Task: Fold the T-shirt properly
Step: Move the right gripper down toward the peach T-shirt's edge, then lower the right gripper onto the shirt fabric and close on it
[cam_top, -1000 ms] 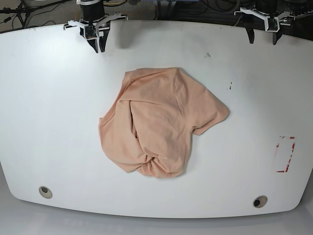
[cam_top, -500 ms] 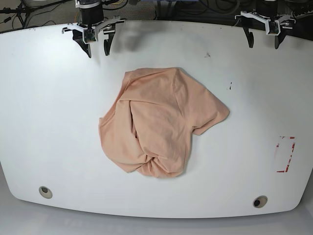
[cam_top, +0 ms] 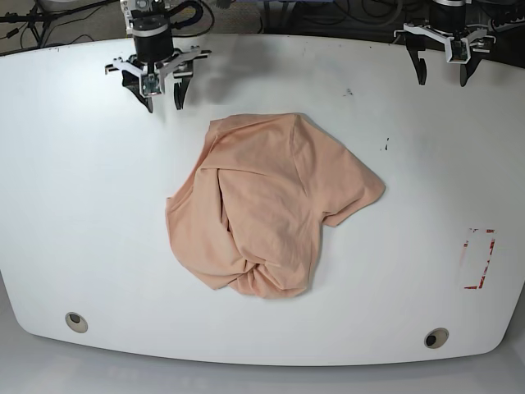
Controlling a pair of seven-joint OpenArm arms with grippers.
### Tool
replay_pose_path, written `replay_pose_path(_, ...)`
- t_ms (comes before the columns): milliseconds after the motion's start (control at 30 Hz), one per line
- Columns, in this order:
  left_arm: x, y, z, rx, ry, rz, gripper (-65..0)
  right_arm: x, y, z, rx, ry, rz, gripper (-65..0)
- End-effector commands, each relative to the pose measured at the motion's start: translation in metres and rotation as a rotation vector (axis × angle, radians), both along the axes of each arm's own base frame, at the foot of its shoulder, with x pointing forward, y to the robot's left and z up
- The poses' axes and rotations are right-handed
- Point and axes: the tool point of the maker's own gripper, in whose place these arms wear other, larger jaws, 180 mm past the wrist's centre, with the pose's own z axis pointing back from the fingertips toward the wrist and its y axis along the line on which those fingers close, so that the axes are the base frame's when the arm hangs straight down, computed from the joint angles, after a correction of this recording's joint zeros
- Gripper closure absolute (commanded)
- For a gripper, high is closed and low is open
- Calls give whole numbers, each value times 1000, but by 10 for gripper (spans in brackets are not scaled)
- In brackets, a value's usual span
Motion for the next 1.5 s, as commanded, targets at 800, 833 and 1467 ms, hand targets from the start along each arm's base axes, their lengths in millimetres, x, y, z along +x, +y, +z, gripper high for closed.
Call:
replay_pose_path(800, 6, -1, 10, 7, -44, -6, -448, 41, 8, 30, 60, -121, -6, -313)
replay_pose_path(833, 7, -1, 10, 8, -45, -6, -448, 41, 8, 30, 65, -123, -9, -313)
replay_pose_path(1467, 10, -2, 13, -12, -57, 3, -445, 79, 14, 49, 168, -183, 29, -309)
